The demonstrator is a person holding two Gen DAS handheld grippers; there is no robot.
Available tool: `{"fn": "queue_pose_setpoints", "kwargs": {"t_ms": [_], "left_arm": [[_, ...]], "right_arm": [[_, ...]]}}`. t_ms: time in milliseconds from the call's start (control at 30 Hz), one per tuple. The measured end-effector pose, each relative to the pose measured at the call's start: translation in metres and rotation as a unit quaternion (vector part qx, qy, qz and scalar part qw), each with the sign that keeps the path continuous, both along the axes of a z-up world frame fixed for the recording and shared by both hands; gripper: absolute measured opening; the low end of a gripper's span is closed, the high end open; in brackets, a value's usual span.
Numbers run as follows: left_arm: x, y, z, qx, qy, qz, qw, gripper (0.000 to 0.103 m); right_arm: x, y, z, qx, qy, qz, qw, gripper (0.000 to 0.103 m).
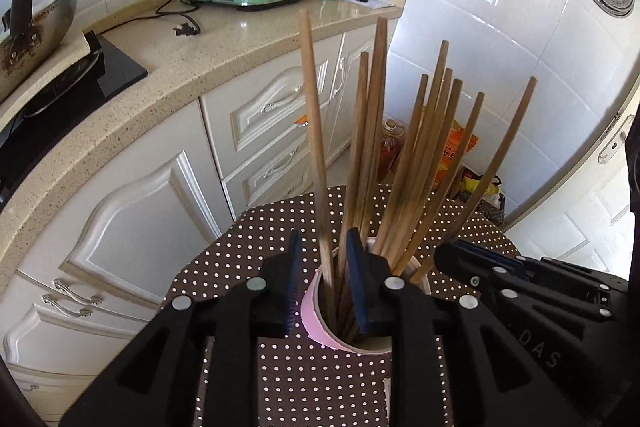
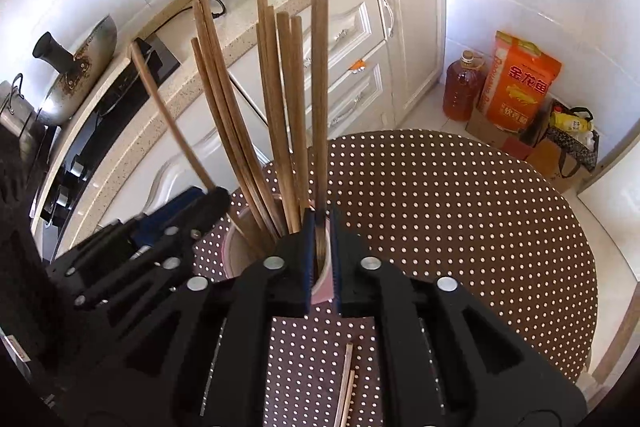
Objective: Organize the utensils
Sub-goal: 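Open the left tool over the cup while the right tool opens, releasing chopsticks, then withdraw both open tools and lower them over the last two chopsticks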
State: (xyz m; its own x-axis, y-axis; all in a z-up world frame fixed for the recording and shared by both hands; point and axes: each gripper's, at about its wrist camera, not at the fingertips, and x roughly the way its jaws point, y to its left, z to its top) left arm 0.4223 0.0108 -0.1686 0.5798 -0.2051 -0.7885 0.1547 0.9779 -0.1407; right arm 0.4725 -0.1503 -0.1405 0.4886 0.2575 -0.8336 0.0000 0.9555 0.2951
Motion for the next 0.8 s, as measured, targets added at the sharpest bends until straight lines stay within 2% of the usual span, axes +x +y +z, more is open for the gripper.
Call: {"fn": "queue_pose_setpoints", "kwargs": {"t_ms": [100,167,200,233,400,500,800], "left_arm": [[-0.002,0.001,0.001,0.006,0.001,0.002,1.0000,0.026],[-0.005,0.002,0.003,0.006,0.001,0.005,1.0000,0.027],[-0.005,0.003,0.004,0.011,0.000,0.008,0.9999,0.027],[-0.008,0.004,0.006,0.013,-0.003,0.011,0.9999,0.030],[-0.016,0.008,0.015,0.013,-0.011,0.020,0.9997,0.034],[-0.024,0.008,0.021,0.012,-0.017,0.021,0.9996,0.039],[-0.057,0.008,0.049,0.015,-0.044,0.039,0.9982,0.046]], "right_arm": [[-0.005,-0.003,0.002,0.002,-0.004,-0.003,1.000,0.025],[-0.010,-0.005,0.004,-0.001,-0.010,-0.008,1.000,0.041],[-0.012,-0.006,0.006,-0.006,-0.015,-0.014,1.000,0.053],[-0.016,-0.009,0.009,-0.009,-0.022,-0.019,1.000,0.056],[-0.024,-0.014,0.015,-0.011,-0.026,-0.022,0.999,0.056],[-0.032,-0.016,0.020,-0.013,-0.031,-0.023,0.999,0.056],[-0.065,-0.023,0.045,-0.021,-0.055,-0.028,0.998,0.067]]}}
